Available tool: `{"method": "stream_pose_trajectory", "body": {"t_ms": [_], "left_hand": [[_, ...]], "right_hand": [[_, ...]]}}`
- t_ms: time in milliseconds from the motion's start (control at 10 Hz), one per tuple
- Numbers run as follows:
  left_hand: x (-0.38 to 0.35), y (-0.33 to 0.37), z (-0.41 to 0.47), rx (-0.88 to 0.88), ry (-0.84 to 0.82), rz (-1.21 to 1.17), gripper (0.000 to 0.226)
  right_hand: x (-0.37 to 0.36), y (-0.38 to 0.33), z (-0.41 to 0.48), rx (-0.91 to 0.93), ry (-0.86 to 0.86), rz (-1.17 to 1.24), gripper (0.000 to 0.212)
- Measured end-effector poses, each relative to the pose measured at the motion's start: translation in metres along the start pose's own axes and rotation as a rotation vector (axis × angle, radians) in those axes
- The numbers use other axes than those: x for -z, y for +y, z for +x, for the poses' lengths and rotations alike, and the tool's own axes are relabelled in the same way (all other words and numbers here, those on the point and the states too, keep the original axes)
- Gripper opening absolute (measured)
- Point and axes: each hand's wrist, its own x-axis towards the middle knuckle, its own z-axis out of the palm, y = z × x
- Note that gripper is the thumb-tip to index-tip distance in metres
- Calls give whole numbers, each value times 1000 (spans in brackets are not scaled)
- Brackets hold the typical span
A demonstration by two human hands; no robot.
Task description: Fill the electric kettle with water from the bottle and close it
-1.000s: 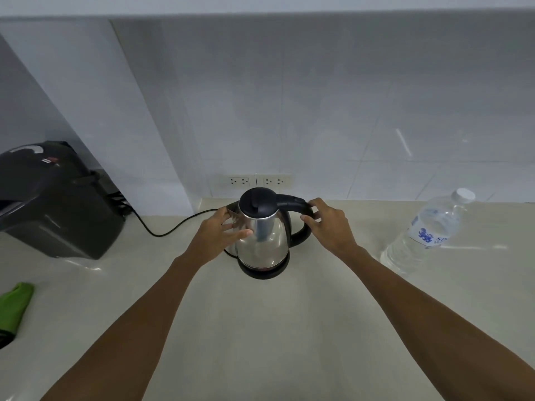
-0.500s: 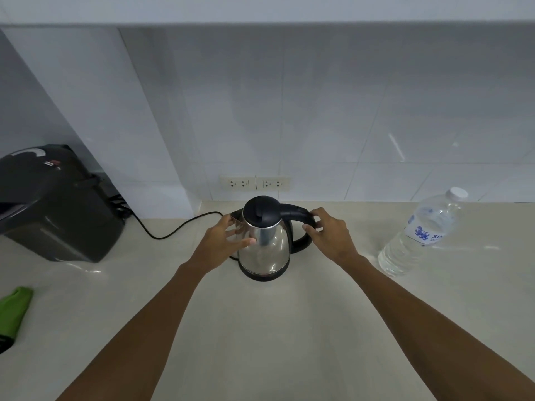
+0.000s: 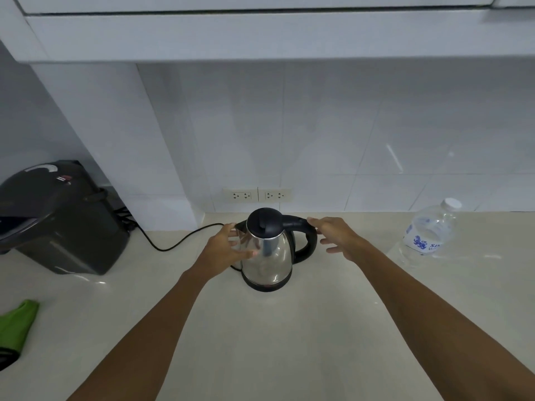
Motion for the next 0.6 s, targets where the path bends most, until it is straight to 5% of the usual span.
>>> {"method": "stream_pose_trajectory", "body": {"t_ms": [300,500,600], "left_hand": [[-1,0,1,2,7,3,78],[-1,3,-2,39,-14,46,91],[0,17,-9,59,-6,100,111]], "right_hand": [[-3,5,-3,29,25,55,32],[-1,4,-12,47,18,-29,43],[-3,3,-17,140,161,-202,52]]}}
